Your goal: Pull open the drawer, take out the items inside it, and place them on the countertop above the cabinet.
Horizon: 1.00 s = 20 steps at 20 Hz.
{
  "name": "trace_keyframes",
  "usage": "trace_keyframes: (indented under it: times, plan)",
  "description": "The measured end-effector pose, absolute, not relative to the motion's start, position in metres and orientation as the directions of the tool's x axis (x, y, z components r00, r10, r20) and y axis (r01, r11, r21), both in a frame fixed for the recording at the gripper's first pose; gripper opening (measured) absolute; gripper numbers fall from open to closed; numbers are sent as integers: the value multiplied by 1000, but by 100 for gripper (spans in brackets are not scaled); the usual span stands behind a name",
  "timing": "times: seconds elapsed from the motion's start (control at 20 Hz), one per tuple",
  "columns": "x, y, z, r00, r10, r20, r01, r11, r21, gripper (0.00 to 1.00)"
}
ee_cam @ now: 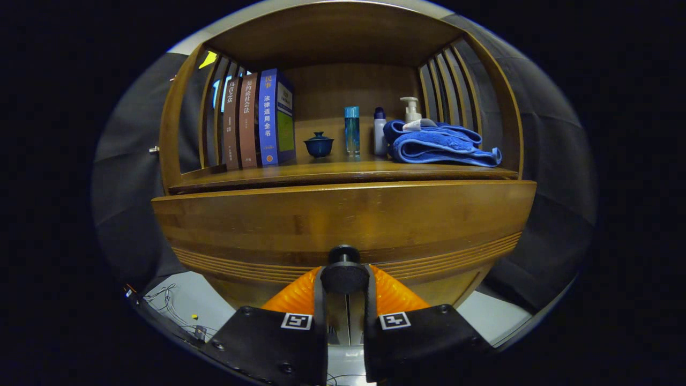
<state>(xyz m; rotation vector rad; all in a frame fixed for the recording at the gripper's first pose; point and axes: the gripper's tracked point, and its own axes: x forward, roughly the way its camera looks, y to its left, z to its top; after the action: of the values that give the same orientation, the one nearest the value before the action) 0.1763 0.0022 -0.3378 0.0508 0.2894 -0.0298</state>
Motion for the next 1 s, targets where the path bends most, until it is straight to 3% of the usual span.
trace_keyframes:
  times: [1.0]
  plan:
    - [51, 3, -337, 948, -15, -317, 26, 999, 32, 31]
